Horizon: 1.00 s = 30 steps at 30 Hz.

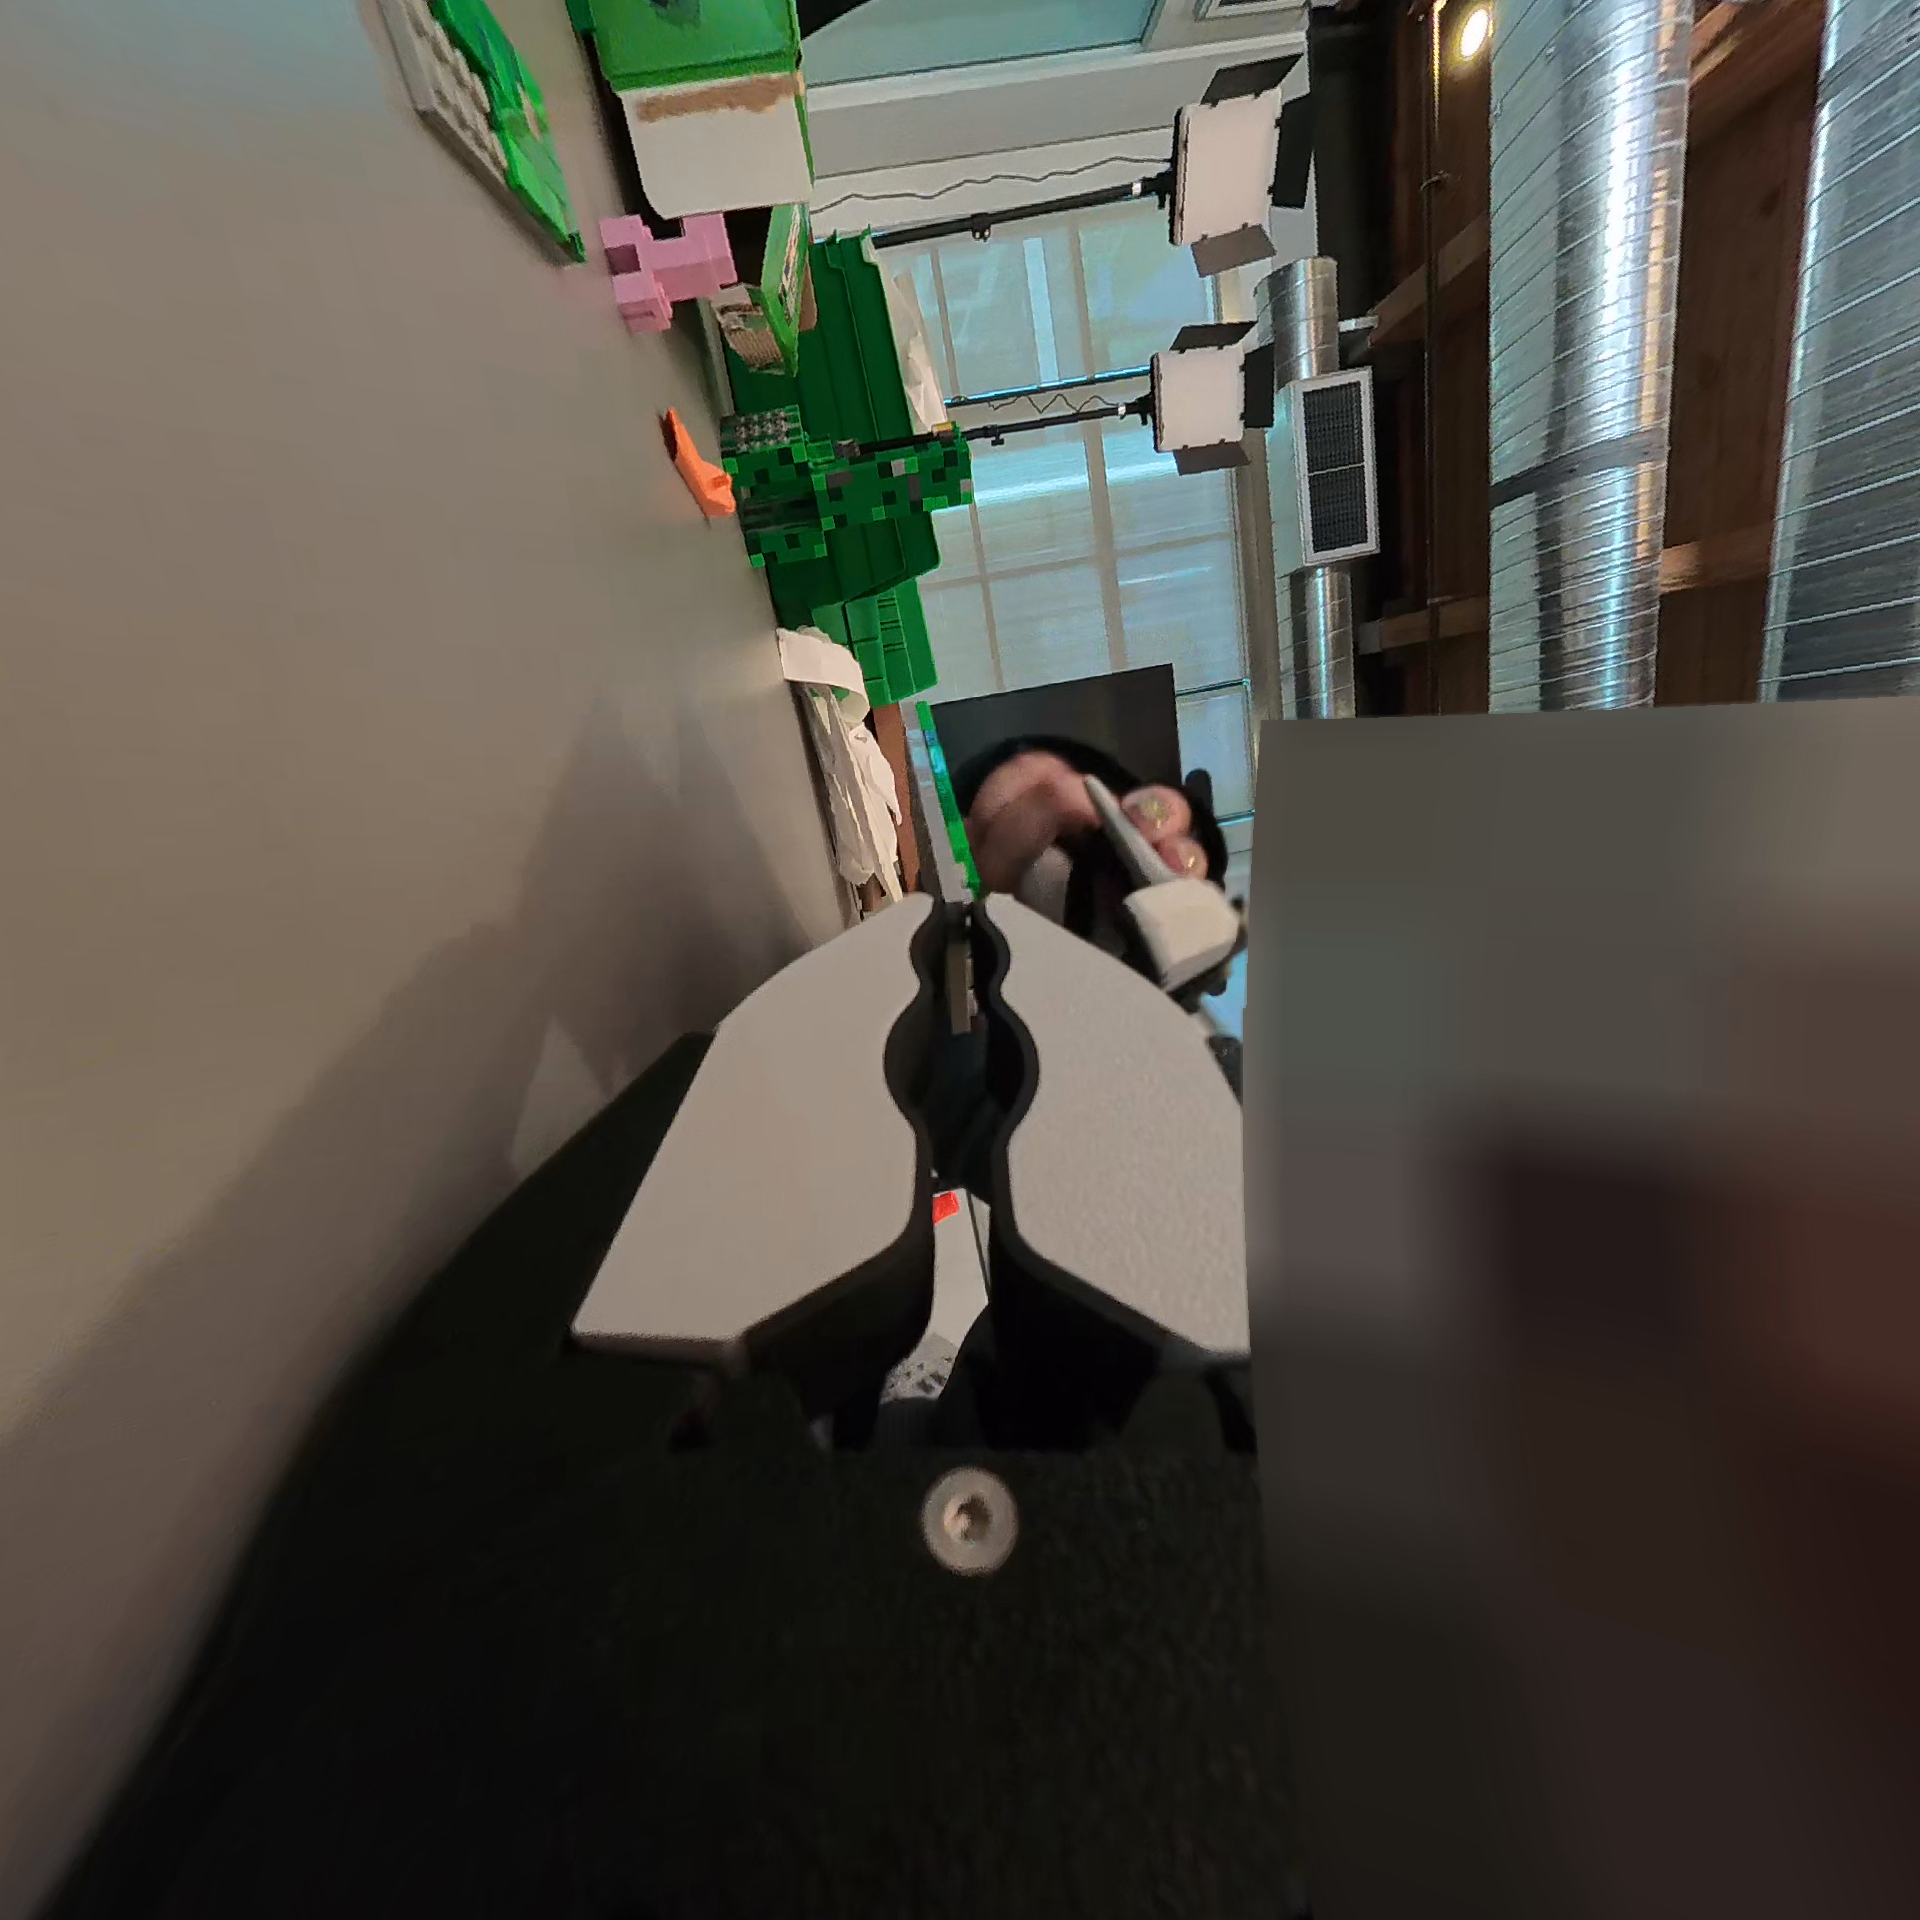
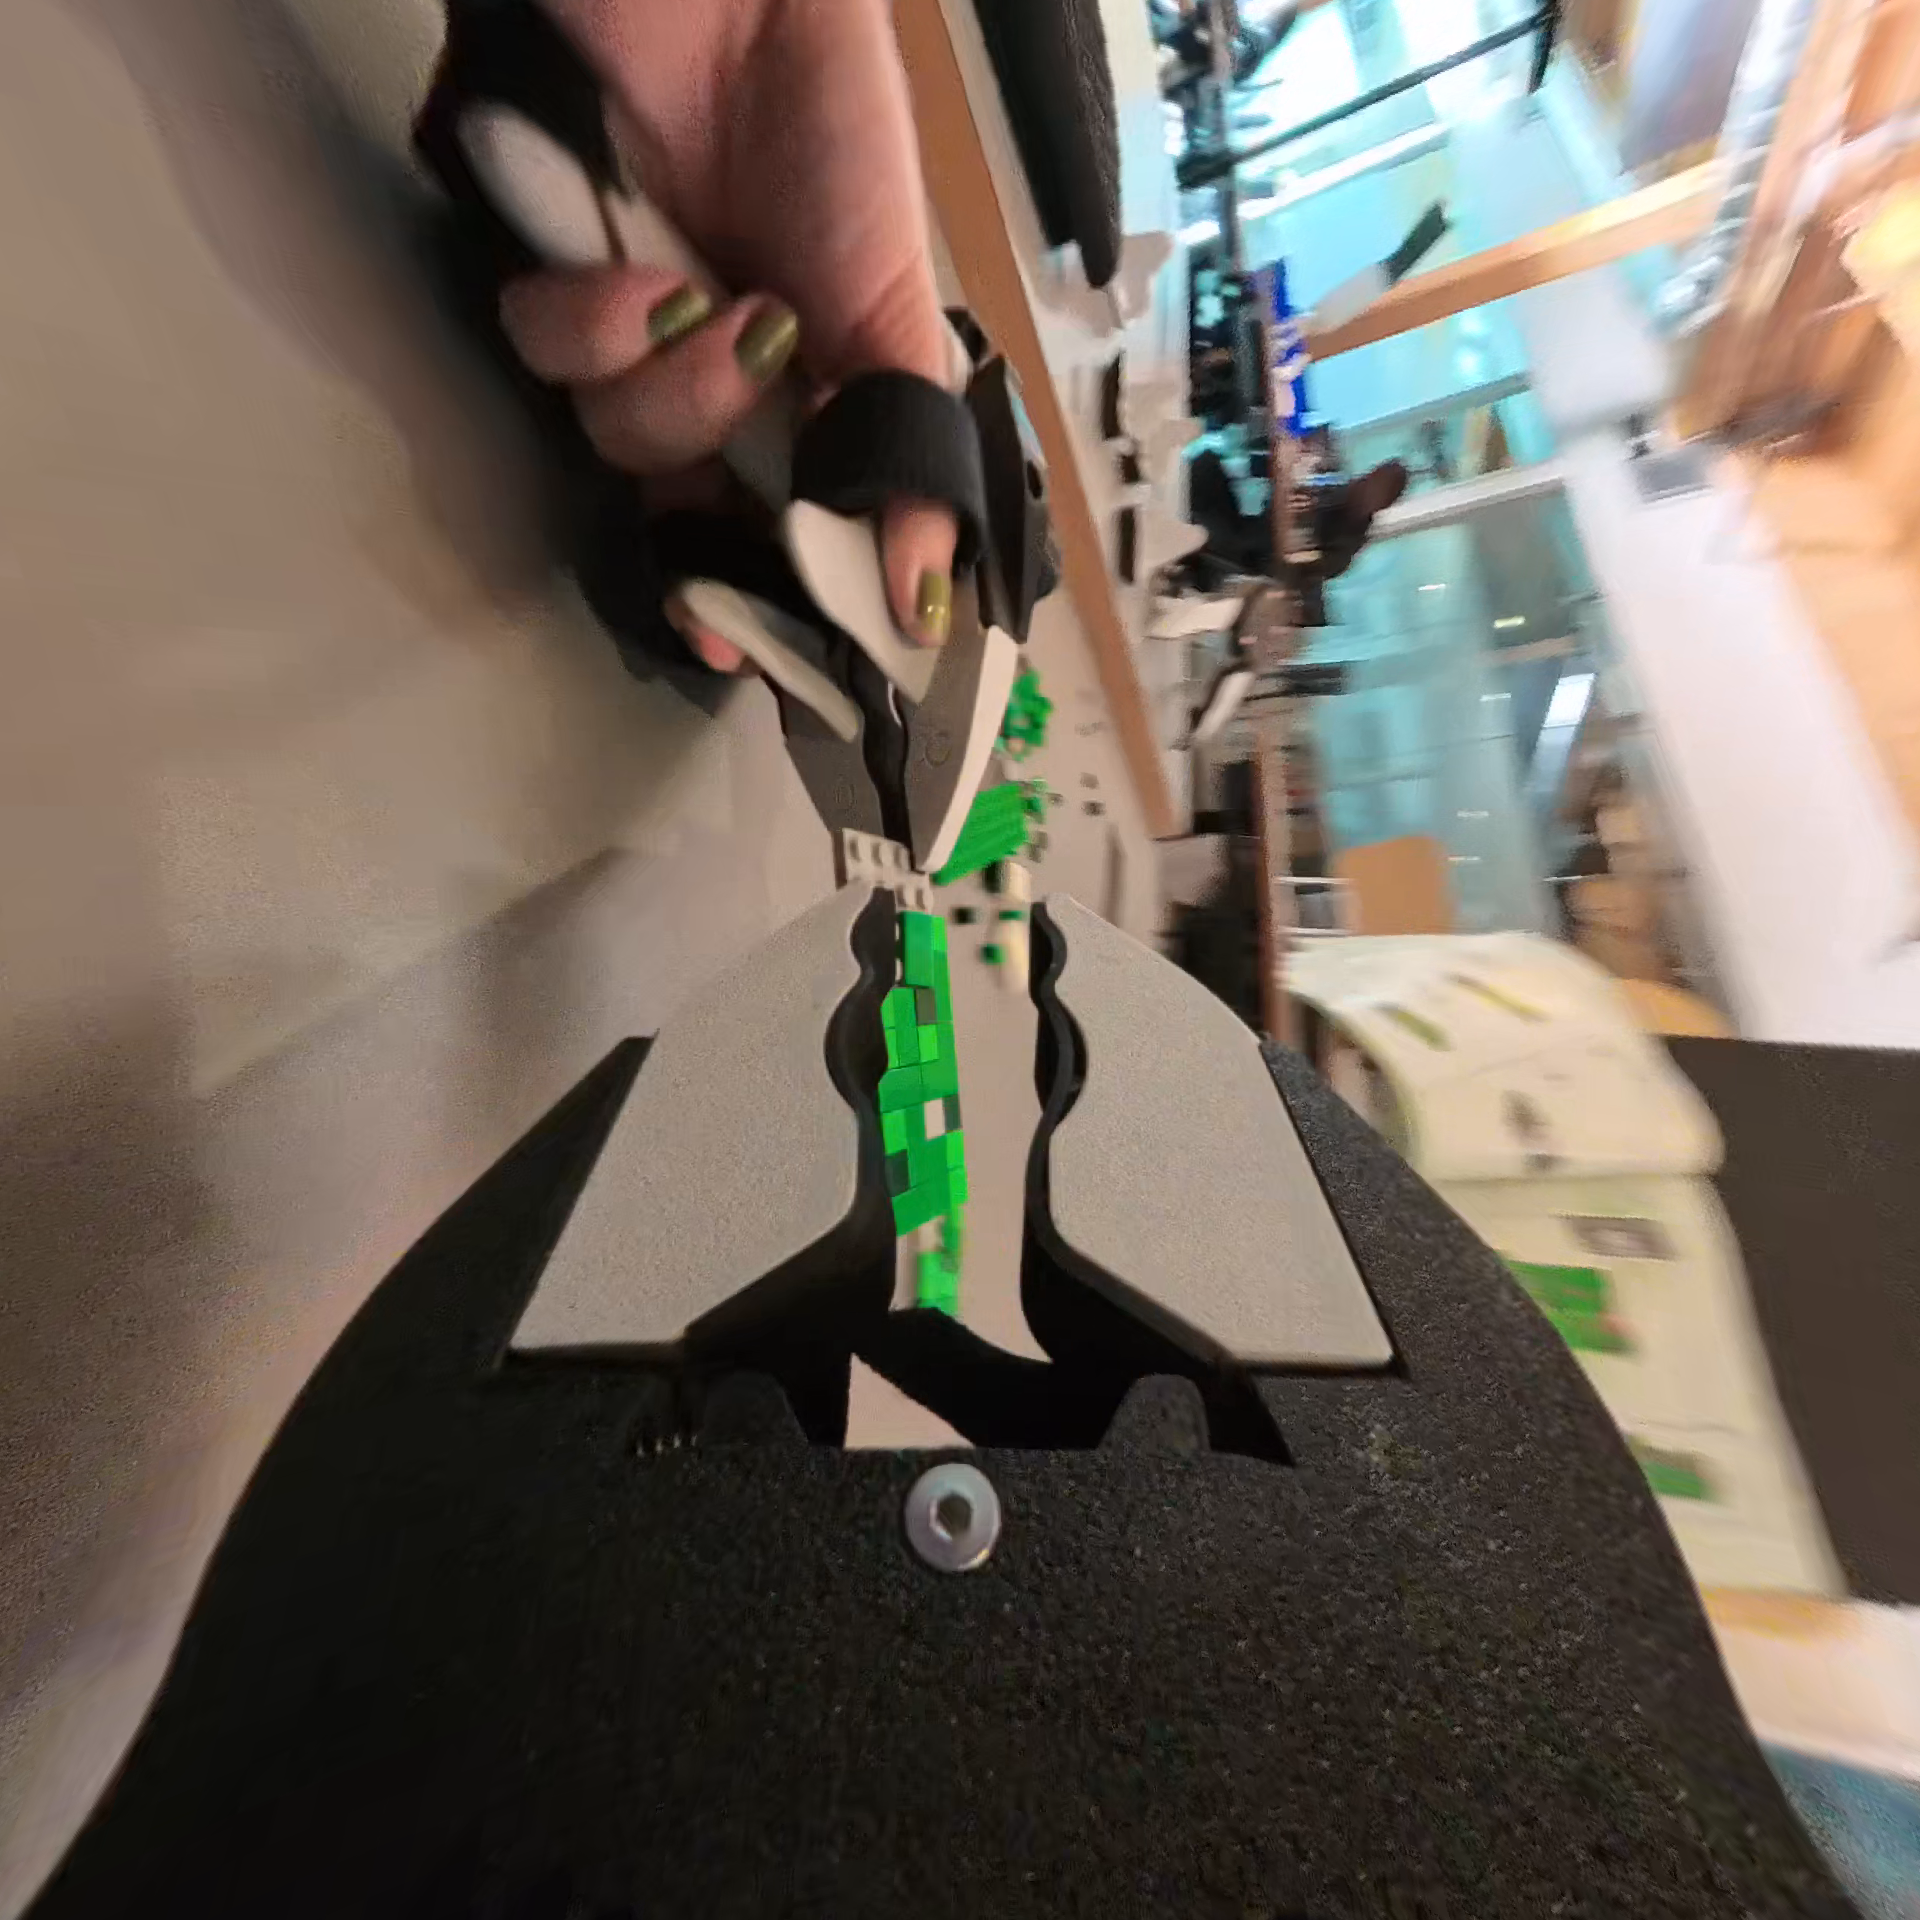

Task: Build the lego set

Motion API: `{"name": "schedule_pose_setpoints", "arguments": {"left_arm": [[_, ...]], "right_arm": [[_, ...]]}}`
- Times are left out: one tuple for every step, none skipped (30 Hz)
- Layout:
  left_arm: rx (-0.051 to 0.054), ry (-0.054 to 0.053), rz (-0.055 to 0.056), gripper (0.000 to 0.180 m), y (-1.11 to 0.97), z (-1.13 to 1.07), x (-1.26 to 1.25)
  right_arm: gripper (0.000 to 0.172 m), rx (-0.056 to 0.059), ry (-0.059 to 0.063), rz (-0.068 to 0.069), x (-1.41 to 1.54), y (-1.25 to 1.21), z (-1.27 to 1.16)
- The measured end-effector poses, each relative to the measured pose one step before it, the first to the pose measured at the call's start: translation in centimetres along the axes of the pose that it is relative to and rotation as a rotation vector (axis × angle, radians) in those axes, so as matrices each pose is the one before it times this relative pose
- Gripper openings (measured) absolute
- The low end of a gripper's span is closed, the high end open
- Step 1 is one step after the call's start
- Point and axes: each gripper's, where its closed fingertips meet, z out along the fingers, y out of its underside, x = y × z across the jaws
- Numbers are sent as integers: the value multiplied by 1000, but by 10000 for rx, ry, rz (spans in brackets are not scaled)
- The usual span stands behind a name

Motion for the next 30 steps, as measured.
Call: {"name": "schedule_pose_setpoints", "arguments": {"left_arm": [[54,40,-5,4,-97,-44,55],[43,46,-9,4,-62,-48,68],[31,38,-8,4,-50,-16,29],[61,13,4,4,-58,30,0],[91,24,-1,4,-122,-20,47],[102,19,-1,4,-175,-133,58],[-36,44,-13,4,39,-33,56],[15,18,3,4,-10,51,15],[37,5,1,4,-67,-35,4],[-3,-6,2,4,-4,-8,-9],[-7,-1,-1,4,13,8,-3],[4,10,-3,4,-6,4,24],[1,8,-3,4,0,-1,3],[-7,3,-3,4,14,-13,8],[0,1,-3,4,8,-30,10],[-12,6,-4,4,26,-25,15],[-15,9,-6,4,16,49,14],[-13,8,-4,4,21,-33,8],[-20,-12,0,4,34,9,-40],[-2,-2,-1,4,-16,9,-7],[-6,-10,2,4,24,7,-14],[-14,-13,1,4,11,0,-10],[-11,-7,-1,4,18,-32,-14],[-14,-18,3,4,15,31,-4],[-27,-12,-1,4,33,20,-2],[-30,2,-4,4,42,-9,-6],[-23,-10,1,4,25,-10,-25],[-24,-10,3,4,42,38,-24],[-26,-8,2,4,44,2,-4],[-52,-1,-4,4,74,24,-20]], "right_arm": [[23,-315,575,-691,-327,18,59],[22,-447,385,-569,-436,144,133],[23,-447,348,-408,-348,241,213],[22,-513,245,-207,-316,457,283],[23,-446,235,-165,-248,417,286],[22,-178,221,-235,-212,64,160],[22,-80,302,-230,11,-56,85],[21,-73,136,-145,-84,-64,90],[20,-97,-50,-55,-254,-31,238],[20,-85,-61,-67,-240,-17,218],[20,-86,9,-124,-136,38,147],[20,-120,83,-137,8,180,-43],[19,-127,43,-99,7,155,132],[19,-122,-61,-50,-91,139,147],[19,-80,-50,-33,-83,80,126],[18,-62,21,-50,7,62,91],[15,-24,18,-70,-61,-7,124],[11,-9,14,-69,-79,-25,116],[10,-15,39,-76,-17,-8,69],[10,-41,-2,-92,-24,21,87],[10,-43,-18,-73,132,105,-176],[10,-28,-25,-38,-59,33,67],[10,-25,-31,-53,-37,19,25],[10,-24,-42,-45,-59,20,16],[10,-1,-27,-40,-28,7,3],[10,32,-3,-18,25,21,-19],[10,66,-54,38,-17,10,-17],[10,108,-70,52,-24,-18,-8],[10,129,-33,24,17,32,-50],[10,158,-31,6,0,-1,-37]]}}
